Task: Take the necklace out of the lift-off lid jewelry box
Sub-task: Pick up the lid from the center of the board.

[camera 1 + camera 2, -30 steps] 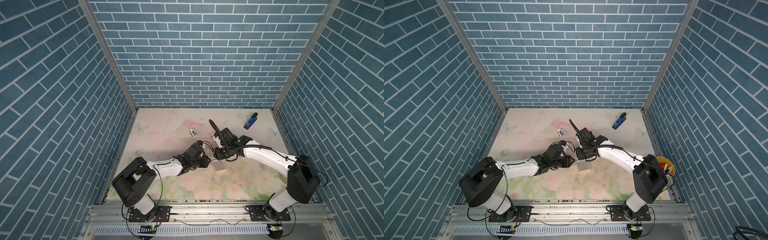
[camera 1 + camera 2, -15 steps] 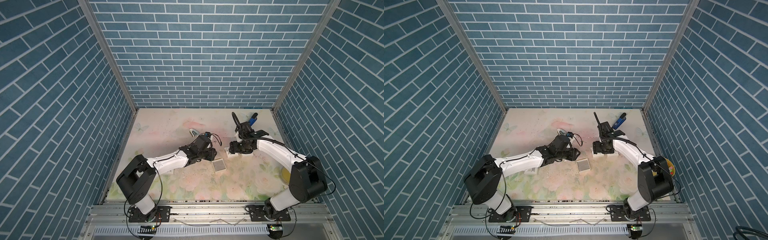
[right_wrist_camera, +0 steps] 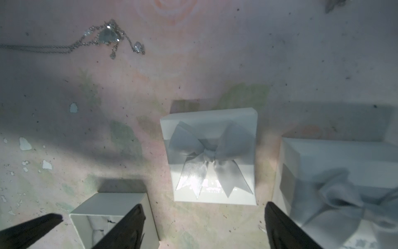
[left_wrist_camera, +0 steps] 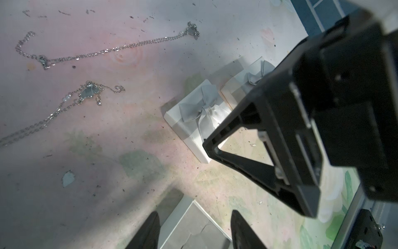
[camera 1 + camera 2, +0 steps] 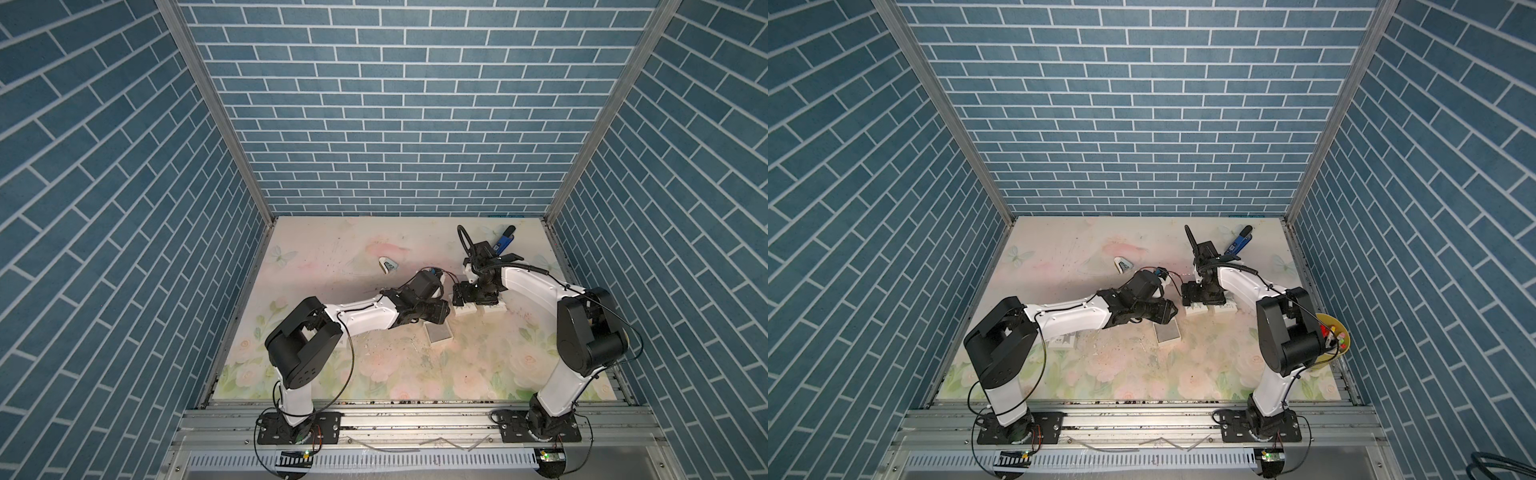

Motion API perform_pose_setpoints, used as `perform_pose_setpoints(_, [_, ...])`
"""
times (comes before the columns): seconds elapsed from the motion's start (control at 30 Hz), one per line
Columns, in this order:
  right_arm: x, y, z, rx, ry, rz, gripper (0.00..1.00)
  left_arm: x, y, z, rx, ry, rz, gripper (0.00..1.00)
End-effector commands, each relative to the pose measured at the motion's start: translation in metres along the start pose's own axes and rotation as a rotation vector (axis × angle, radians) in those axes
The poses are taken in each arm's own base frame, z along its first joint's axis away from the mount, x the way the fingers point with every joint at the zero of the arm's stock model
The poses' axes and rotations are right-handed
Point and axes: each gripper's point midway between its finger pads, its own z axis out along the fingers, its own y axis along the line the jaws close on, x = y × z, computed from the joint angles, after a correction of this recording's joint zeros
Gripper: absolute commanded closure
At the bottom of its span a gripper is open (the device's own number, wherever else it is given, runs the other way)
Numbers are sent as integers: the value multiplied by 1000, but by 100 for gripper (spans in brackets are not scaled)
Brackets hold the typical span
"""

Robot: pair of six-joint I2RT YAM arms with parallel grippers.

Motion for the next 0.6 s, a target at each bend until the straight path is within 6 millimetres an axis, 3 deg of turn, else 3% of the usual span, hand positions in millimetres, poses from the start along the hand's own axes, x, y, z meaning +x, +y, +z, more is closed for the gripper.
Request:
perform_pose_setpoints(0.0, [-4,-1,4,4,19,-60,13,-1,-4,3,10,6,11,46])
perform_pose_setpoints(0.57, [-10,-2,33,-24,61,-132,18,6,0,5,-1,27,14,46])
